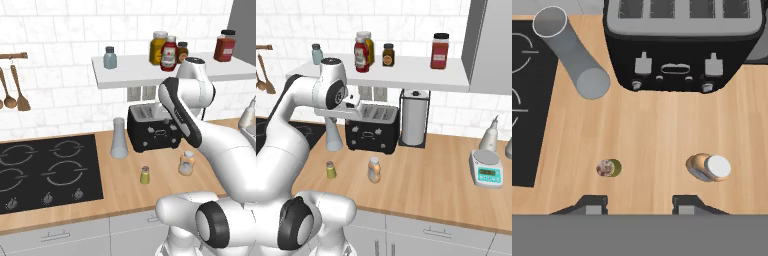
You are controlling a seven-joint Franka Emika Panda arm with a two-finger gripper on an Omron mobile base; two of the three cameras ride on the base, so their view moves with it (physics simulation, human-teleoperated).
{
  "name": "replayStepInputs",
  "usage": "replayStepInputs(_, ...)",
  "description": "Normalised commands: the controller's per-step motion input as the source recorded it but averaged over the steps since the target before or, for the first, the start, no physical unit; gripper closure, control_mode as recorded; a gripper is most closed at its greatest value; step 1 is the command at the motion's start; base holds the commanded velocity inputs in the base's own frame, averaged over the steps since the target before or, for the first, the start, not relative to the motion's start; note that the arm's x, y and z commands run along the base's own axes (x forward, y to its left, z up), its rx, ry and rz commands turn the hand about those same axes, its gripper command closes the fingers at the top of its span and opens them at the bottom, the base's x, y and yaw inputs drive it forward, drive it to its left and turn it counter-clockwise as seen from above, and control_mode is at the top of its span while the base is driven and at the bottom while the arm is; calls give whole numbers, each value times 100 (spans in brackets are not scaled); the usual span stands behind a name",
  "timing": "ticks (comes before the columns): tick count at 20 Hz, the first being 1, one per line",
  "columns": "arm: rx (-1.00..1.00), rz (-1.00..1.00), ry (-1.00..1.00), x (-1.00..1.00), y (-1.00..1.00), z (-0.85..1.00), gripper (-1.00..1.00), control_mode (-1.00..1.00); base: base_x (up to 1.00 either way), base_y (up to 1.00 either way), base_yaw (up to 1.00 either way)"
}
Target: Put the shaker and condiment bottle from the counter next to their counterparts in the cabinet.
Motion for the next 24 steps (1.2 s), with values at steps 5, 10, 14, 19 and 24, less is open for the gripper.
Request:
replayStepInputs(5,0,0,0,-8,0,0,-100,-100,0,0,0)
replayStepInputs(10,0,0,-3,-14,0,0,-100,-100,0,0,0)
replayStepInputs(14,0,0,-5,-18,0,0,-100,-100,0,0,0)
replayStepInputs(19,0,0,-4,-3,-7,0,-100,-100,0,0,0)
replayStepInputs(24,4,0,-7,0,-15,-4,-100,-100,0,0,0)
